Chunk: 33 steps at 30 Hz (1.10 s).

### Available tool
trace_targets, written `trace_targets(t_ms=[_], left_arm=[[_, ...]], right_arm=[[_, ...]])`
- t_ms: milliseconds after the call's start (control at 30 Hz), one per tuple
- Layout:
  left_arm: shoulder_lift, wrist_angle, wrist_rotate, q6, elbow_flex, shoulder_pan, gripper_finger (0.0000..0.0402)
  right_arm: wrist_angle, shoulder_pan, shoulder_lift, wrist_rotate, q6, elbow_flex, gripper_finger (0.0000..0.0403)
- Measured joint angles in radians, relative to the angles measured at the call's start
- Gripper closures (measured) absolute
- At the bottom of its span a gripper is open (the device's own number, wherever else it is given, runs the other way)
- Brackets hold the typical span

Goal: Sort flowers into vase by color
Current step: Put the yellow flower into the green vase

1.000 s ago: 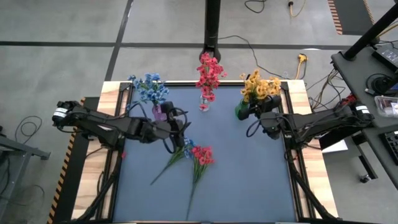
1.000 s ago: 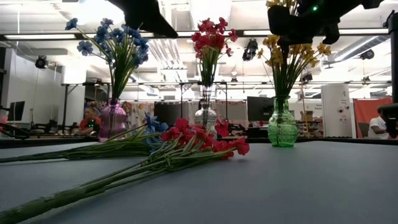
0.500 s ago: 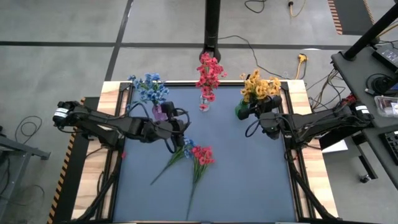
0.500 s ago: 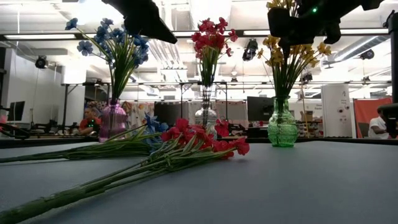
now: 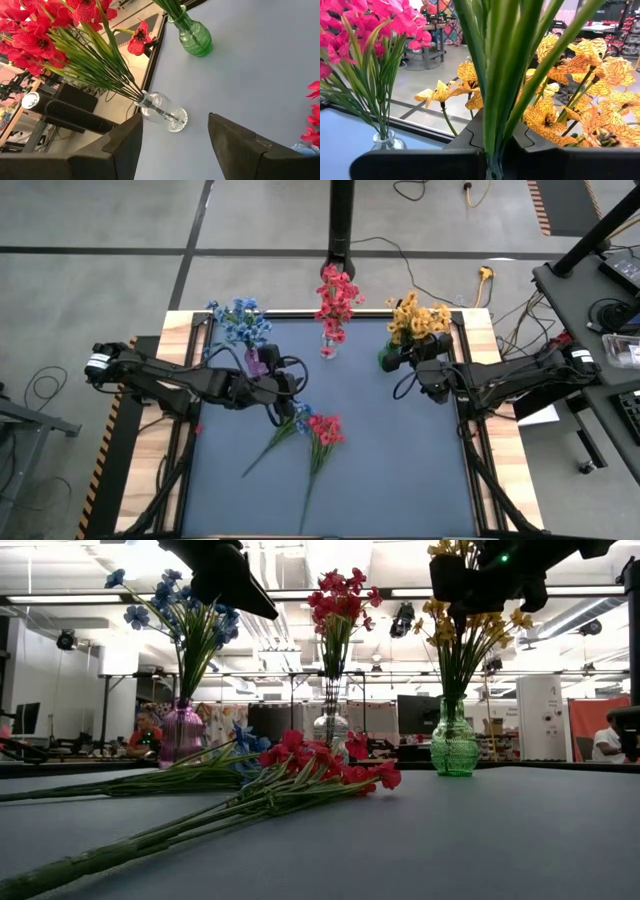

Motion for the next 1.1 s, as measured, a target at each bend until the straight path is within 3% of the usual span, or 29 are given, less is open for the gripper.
trace_targets(t_ms=[1100], left_arm=[[-0.001,0.007,0.0,0.002,0.0,0.0,0.0194]], right_arm=[[-0.031,-0.001,0.036,-0.009,0.04,-0.017,0.0385]])
